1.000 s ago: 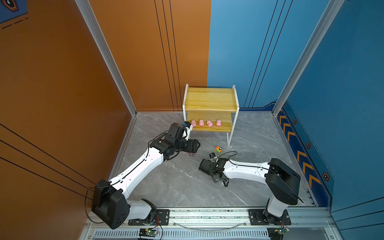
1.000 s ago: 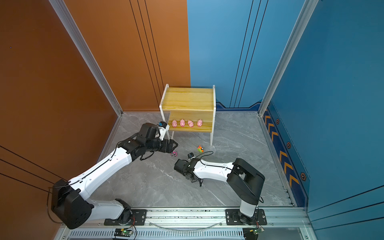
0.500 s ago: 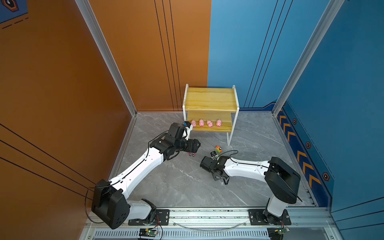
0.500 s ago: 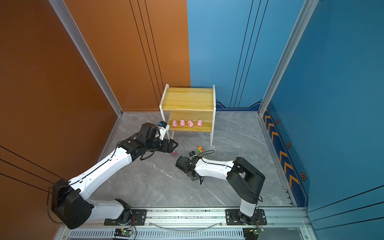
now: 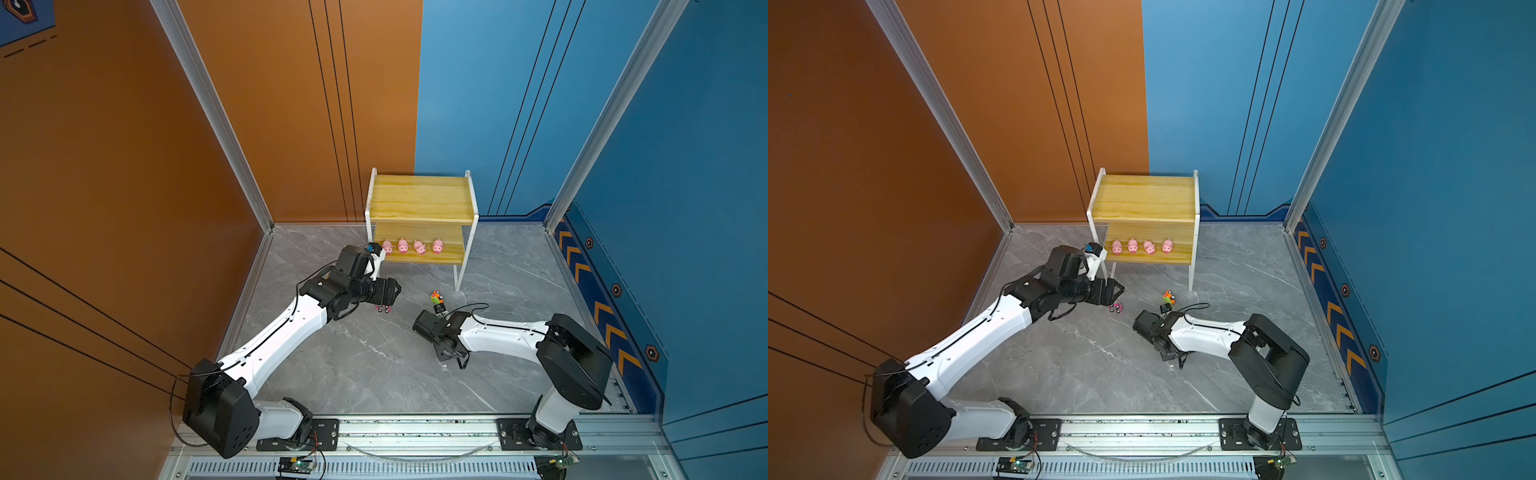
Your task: Place and organize the plastic toys onto the shelf
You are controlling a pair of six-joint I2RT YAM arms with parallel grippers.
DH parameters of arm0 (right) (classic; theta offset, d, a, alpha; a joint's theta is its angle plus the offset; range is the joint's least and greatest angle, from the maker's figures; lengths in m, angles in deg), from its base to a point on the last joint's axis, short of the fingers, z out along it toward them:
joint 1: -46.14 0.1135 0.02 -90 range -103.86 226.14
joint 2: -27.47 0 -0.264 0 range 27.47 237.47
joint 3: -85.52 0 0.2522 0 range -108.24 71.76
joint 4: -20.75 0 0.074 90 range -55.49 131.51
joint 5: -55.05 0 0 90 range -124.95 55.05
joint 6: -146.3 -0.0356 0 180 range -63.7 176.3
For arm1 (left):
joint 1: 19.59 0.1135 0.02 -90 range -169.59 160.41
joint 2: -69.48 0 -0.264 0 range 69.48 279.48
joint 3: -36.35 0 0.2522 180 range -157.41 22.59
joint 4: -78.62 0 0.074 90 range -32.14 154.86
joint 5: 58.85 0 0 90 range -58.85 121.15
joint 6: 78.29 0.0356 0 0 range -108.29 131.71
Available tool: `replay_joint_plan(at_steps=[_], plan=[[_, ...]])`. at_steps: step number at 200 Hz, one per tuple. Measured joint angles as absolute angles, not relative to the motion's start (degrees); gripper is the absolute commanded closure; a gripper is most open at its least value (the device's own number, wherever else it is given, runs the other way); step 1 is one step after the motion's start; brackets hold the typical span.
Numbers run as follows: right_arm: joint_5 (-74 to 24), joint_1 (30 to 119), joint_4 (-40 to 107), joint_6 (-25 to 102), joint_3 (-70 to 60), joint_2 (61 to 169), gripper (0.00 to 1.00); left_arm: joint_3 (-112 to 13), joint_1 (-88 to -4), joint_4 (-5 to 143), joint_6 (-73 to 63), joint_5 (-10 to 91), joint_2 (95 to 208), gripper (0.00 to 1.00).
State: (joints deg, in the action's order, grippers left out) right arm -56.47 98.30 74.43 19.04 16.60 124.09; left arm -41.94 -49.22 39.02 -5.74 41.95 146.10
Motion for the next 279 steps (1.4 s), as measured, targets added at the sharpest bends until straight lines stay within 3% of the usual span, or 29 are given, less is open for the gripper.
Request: replay_joint_plan(at_steps=[46,127,279], plan=[[-54.18,95.61,71.33,19.06,19.97,120.49,0.63,-41.94,-49.22,39.04,-5.74,41.95,146.1,0.16],[-52.3,92.79,69.84,19.22,25.19,113.67,0.53,-41.94,-49.22,39.85,-5.74,42.0,146.1,0.16],[-50.13,91.2,69.8,18.76,27.75,111.98,0.47,-41.89,-49.22,39.96,-5.74,42.41,146.1,0.16]])
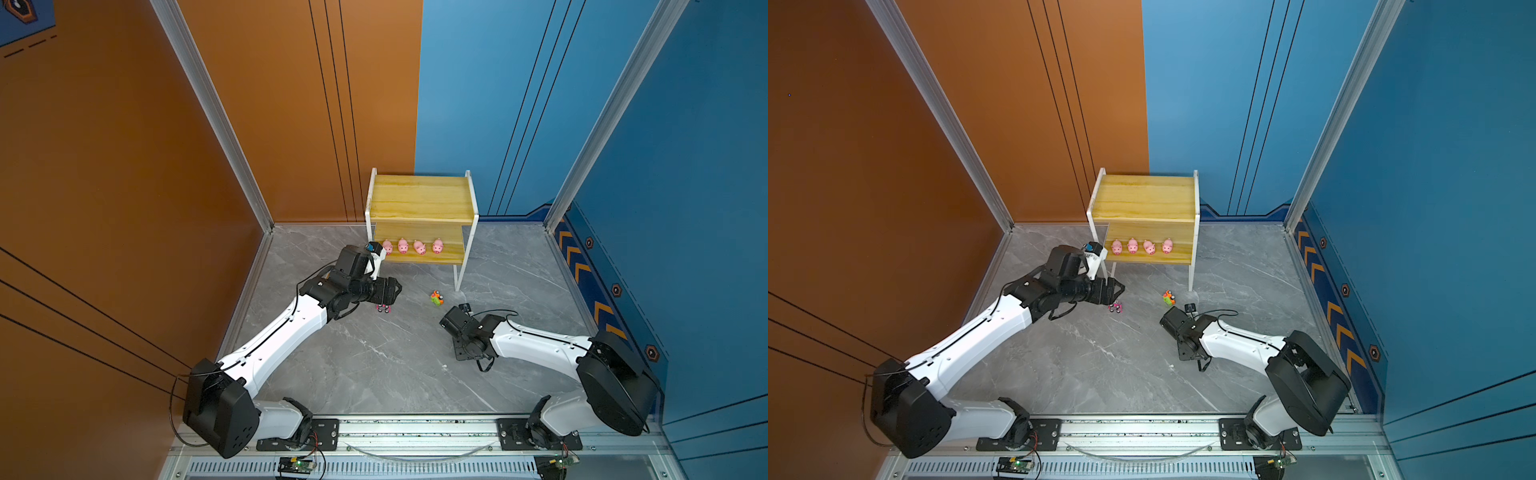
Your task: Place and organize the plastic toys onto the shelf
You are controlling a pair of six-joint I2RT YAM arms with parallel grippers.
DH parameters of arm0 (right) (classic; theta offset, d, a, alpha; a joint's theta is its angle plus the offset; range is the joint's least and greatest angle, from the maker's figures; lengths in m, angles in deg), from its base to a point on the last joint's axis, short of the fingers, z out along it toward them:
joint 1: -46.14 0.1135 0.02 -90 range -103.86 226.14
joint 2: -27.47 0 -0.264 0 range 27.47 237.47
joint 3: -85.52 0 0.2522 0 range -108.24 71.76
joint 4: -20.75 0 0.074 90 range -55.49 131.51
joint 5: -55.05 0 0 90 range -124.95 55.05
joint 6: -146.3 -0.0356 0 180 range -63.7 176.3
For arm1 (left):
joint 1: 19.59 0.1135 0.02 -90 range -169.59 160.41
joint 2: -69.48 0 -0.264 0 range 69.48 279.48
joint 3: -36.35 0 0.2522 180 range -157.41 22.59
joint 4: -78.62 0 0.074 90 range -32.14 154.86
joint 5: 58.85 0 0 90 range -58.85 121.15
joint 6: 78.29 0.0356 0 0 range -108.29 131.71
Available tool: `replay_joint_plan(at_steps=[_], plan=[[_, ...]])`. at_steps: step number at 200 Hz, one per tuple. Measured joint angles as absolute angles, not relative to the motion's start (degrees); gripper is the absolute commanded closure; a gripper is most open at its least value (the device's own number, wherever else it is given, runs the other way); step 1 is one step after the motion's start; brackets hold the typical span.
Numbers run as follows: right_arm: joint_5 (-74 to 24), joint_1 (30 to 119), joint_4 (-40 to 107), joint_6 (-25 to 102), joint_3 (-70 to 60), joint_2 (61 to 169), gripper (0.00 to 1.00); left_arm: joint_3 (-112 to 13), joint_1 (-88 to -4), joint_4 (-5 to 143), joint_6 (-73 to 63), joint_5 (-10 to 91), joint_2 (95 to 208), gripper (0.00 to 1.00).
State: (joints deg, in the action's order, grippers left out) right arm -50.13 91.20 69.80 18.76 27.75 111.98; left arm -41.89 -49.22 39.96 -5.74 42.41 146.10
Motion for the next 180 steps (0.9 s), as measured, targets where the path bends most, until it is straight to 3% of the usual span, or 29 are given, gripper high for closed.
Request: replay_joint_plan(at_steps=[64,180], plan=[[-48.69,90.69,69.82,17.4,29.19,111.9,0.47,-41.89,-49.22,40.04,-5.74,42.83,146.23,0.16],[-49.63,81.99,69.34,17.36,29.24,111.85,0.47,-41.89,-49.22,40.06,-5.74,42.83,146.49,0.16]])
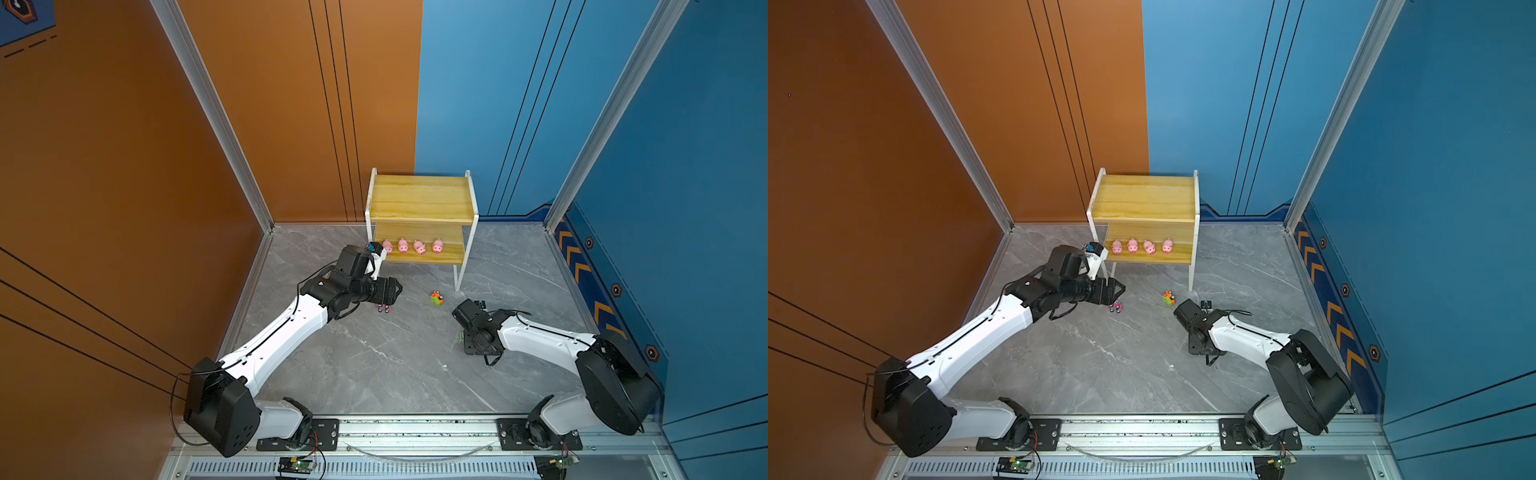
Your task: Place and organize the plastic toys onto the shelf
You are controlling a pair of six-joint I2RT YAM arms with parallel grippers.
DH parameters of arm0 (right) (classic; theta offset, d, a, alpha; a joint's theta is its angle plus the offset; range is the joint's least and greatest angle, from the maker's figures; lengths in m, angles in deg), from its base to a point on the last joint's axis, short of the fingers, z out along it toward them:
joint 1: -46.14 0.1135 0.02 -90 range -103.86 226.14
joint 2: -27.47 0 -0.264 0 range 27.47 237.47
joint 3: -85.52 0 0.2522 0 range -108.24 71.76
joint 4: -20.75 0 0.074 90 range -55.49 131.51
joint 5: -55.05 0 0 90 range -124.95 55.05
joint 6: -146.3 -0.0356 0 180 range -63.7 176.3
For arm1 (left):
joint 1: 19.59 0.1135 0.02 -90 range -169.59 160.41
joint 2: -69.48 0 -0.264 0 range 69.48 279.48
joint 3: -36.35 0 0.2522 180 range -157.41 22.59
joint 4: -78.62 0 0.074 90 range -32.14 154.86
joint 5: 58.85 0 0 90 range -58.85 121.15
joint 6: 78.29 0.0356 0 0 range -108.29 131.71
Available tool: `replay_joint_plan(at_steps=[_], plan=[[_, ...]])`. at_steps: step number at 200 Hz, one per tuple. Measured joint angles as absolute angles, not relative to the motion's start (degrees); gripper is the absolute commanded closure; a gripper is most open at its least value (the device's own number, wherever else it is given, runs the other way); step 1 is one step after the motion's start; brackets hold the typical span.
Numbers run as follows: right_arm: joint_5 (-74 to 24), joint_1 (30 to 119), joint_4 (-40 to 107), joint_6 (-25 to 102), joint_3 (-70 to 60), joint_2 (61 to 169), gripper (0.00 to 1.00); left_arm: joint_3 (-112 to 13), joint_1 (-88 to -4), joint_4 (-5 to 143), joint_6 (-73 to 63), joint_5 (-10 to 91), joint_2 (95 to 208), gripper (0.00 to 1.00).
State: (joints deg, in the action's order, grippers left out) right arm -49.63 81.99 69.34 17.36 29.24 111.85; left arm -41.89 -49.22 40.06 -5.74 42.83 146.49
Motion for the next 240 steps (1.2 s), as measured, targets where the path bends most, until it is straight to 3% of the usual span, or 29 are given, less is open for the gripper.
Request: replay_joint_plan(at_steps=[137,174,211,240], plan=[[-54.55,72.97,65.78,18.82,27.23,114.87,0.42,-41.89,-48.89,40.26,-5.74,43.24,147.28,0.16],[-56.32,72.86,65.98,18.8,27.92,107.57,0.41,-41.89,-48.89,40.26,-5.74,43.24,147.28,0.16],[-58.7,78.61,65.32,16.55,30.42,93.67,0.41,-41.89,-48.89,40.28,-5.74,43.33,147.28,0.16],[-60.63,87.3,62.61,12.37,34.15,90.7,0.41,-41.89,-48.92,40.39,-5.74,43.44,147.28,0.16]])
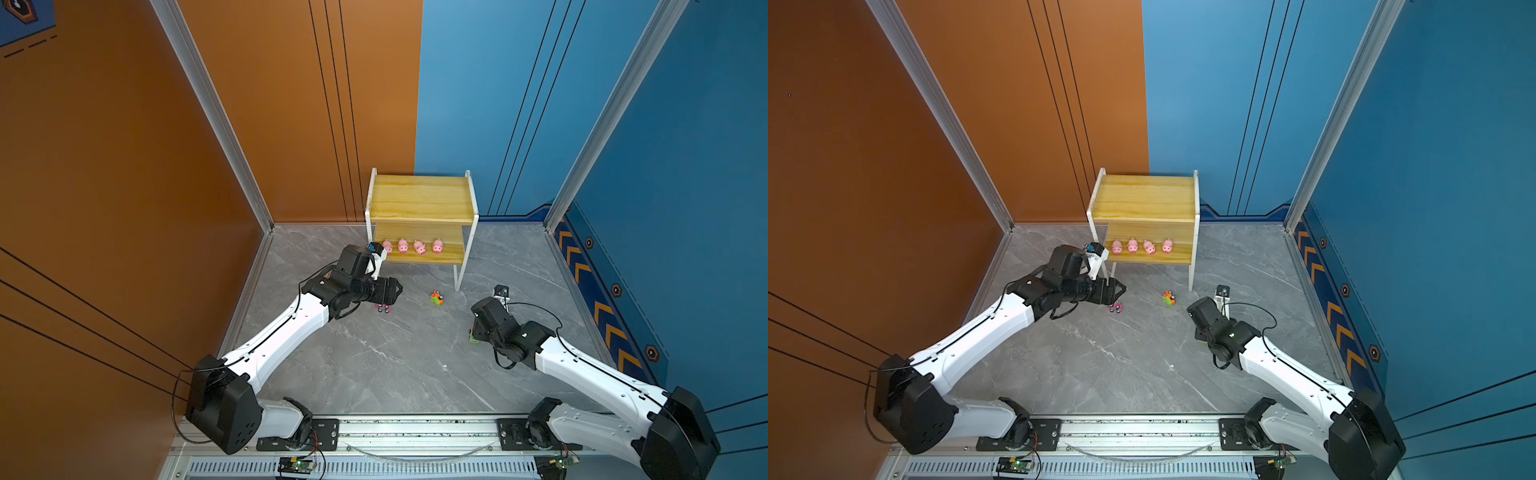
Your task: Place and organize the plastic toys onto the shelf
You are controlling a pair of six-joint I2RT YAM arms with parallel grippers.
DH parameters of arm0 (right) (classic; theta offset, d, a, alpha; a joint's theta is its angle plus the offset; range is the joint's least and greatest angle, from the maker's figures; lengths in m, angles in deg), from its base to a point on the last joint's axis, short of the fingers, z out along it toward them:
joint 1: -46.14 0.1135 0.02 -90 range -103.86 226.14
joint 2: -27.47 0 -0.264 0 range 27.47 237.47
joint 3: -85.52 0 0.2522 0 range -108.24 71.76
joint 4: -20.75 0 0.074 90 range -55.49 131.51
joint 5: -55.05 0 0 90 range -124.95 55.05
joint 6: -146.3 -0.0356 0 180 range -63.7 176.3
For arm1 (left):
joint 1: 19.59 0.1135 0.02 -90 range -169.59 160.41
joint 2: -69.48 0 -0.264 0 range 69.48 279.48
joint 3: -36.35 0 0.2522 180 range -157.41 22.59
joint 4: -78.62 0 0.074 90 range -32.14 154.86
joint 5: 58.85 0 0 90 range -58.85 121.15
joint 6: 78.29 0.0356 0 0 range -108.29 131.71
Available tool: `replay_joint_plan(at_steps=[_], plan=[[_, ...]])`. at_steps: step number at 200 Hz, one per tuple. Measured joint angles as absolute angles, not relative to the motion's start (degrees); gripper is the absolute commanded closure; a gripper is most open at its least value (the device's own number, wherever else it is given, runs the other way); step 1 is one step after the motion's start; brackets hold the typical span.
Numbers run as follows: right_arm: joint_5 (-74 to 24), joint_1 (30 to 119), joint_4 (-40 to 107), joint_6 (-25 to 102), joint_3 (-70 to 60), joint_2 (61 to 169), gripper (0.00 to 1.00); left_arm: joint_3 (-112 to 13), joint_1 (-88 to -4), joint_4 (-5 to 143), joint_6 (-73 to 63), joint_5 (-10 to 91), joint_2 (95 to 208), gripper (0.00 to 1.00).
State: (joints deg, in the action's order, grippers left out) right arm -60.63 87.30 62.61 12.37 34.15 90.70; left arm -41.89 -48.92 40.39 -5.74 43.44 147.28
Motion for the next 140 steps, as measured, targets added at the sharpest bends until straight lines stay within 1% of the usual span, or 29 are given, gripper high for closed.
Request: replay_joint_plan(at_steps=[23,55,79,112,140], plan=[[-61.7,92.11,60.75,8.83,36.69,92.53,0.39,-41.89,-49.29,40.52,-5.74,43.44,147.28,0.16],[-62.55,93.95,58.33,5.99,39.07,95.88,0.4,-41.89,-49.72,40.76,-5.74,43.46,147.28,0.16],[-62.68,93.23,56.71,5.6,39.62,97.82,0.41,-41.89,-50.01,40.92,-5.74,43.44,147.28,0.16],[-61.81,90.3,52.75,5.88,41.17,98.65,0.46,-41.89,-49.99,40.94,-5.74,43.44,147.28,0.16],[-59.97,87.85,49.65,6.84,41.74,100.64,0.47,-41.89,-49.99,40.96,-5.74,43.44,147.28,0.16]])
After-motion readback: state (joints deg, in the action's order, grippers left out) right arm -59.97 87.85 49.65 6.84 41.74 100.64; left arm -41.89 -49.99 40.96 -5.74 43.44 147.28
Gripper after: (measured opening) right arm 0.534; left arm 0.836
